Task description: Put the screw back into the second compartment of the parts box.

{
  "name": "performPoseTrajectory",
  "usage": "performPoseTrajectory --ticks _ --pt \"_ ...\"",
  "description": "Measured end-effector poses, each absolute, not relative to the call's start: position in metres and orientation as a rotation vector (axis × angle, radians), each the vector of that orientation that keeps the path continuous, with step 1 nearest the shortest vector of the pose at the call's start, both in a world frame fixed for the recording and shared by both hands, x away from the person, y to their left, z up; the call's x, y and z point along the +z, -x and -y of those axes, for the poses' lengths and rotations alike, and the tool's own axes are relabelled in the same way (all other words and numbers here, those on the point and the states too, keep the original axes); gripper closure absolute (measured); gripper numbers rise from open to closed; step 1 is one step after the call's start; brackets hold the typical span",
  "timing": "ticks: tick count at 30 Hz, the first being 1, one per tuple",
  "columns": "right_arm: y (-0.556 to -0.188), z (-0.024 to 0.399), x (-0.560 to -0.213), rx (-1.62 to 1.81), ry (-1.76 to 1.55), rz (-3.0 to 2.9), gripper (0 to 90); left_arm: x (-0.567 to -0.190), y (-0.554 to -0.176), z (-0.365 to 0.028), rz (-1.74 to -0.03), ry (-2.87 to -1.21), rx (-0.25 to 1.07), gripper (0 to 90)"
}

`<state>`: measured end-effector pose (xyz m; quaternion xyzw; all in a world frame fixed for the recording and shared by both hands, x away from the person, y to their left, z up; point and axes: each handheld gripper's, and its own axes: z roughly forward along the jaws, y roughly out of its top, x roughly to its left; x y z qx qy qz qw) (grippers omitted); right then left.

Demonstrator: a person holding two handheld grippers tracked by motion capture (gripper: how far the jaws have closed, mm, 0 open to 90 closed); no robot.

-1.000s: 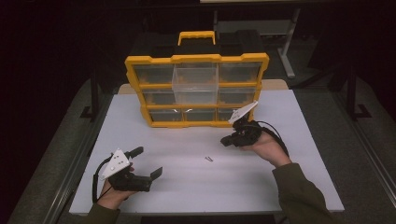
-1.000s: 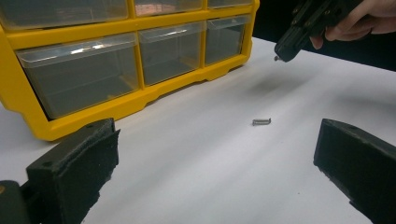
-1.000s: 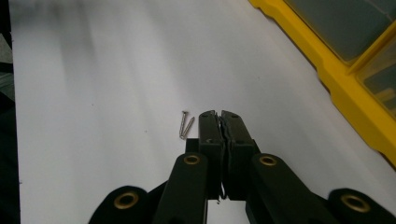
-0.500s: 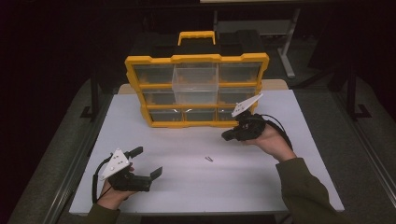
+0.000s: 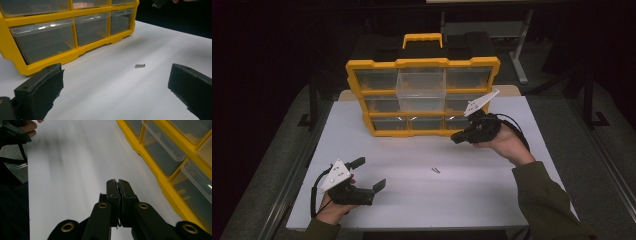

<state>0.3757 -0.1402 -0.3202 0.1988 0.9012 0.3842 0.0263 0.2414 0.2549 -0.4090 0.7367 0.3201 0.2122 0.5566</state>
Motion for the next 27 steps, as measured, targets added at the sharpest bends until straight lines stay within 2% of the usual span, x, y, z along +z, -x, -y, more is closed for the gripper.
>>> performPoseTrajectory --ticks 27 --pt "-0.384 0.146 -0.27 1.274 -0.614 -2.749 86.9 -0.409 -0.241 -0.255 -0.757 -1.742 0.497 0.0"
